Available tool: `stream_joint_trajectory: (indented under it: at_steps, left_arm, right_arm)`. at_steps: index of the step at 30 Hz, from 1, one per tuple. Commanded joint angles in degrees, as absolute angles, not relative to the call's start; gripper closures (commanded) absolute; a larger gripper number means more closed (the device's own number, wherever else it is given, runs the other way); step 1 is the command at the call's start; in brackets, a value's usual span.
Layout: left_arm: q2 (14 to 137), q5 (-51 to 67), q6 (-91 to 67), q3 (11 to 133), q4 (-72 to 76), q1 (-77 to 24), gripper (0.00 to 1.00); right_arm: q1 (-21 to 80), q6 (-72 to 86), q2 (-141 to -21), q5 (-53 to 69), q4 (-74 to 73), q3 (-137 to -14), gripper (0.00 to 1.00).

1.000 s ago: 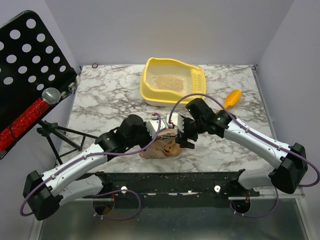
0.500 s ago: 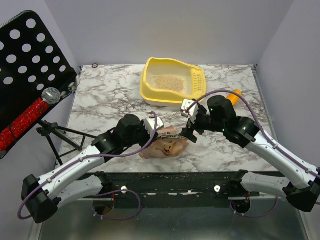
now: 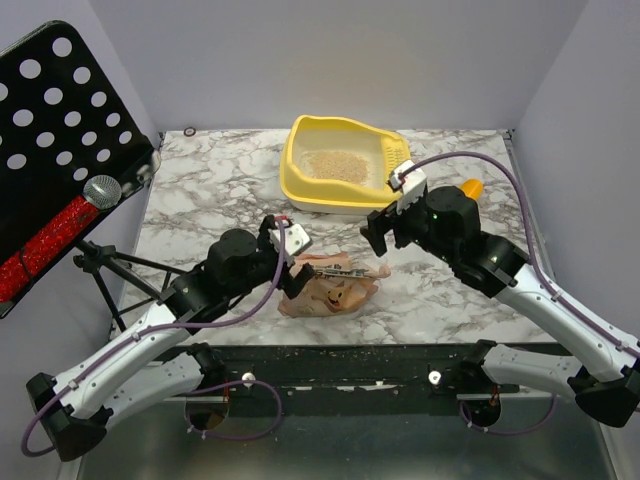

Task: Fill the litter box with clean litter

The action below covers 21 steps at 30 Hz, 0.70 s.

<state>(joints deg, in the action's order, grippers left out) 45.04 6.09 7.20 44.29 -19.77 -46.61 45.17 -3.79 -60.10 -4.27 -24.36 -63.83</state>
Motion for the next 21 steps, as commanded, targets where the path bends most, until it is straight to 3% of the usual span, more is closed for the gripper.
stream_joint_trajectory:
  at_steps: [1, 13, 21]
  left_arm:
    - [45.5, -7.3, 3.4, 50.9, -20.1, -46.5, 0.01]
    - [48.0, -25.0, -1.0, 55.5, -15.0, -46.5, 0.01]
    - [50.5, -24.7, -1.4, 55.1, -14.9, -46.6, 0.01]
  right_arm:
    - [45.4, 10.8, -60.6, -21.9, -21.3, -66.0, 0.0]
    - [45.5, 14.1, -58.4, -34.3, -19.0, -64.1, 0.0]
    - [45.4, 14.5, -55.4, -35.6, -21.2, -64.0, 0.0]
